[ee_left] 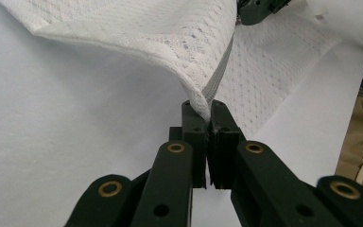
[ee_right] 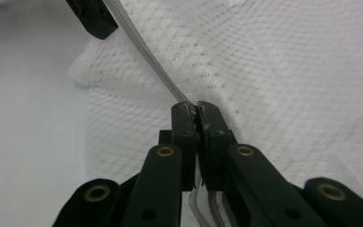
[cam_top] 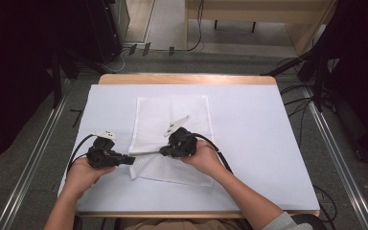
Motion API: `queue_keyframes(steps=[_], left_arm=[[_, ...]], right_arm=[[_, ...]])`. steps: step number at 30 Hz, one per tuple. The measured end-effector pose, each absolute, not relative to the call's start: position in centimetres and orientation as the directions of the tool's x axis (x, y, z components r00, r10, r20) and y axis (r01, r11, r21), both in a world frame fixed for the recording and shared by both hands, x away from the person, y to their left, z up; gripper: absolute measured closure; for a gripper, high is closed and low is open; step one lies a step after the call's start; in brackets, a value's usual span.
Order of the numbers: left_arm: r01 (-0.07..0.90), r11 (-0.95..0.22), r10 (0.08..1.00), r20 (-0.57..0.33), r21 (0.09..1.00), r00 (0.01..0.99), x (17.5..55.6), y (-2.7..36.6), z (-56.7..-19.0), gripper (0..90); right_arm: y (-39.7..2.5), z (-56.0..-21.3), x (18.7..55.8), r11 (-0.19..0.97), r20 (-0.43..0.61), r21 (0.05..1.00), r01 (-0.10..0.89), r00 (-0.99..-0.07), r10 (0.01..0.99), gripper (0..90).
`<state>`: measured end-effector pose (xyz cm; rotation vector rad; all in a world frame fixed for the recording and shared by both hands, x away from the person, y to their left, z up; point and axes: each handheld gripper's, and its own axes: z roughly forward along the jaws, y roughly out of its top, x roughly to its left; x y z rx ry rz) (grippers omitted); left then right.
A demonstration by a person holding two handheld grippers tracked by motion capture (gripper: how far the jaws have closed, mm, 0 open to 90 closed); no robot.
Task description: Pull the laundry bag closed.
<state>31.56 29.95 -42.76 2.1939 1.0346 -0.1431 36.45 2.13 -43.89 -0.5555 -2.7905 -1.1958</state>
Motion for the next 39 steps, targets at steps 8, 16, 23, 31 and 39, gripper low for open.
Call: queue_keyframes(steps=[8,16,23,31,39], left_arm=[[0.718,-0.444,0.637,-0.375,0.536,0.674,31.5,30.0,-42.8,88.3],[0.716,-0.453,0.631,-0.377,0.532,0.679,31.5,29.9,-42.8,88.3],[0.721,-0.452,0.633,-0.381,0.525,0.674,31.5,30.0,-42.9,88.4],[0.722,-0.453,0.634,-0.380,0.523,0.673,31.4,30.1,-43.0,88.3],[0.730,-0.446,0.639,-0.387,0.518,0.665,31.5,30.5,-43.1,88.2]], right_arm=[[1.7,-43.9,36.3,0.642,0.189,0.680,0.354,-0.931,0.312,88.4],[1.4,-43.8,36.1,0.649,0.185,0.678,0.345,-0.935,0.304,88.4],[1.0,-44.1,36.2,0.662,0.169,0.667,0.341,-0.935,0.311,88.3],[0.6,-43.9,36.1,0.671,0.158,0.663,0.333,-0.938,0.309,88.4],[-0.7,-44.0,36.3,0.675,0.159,0.650,0.350,-0.931,0.329,88.4]])
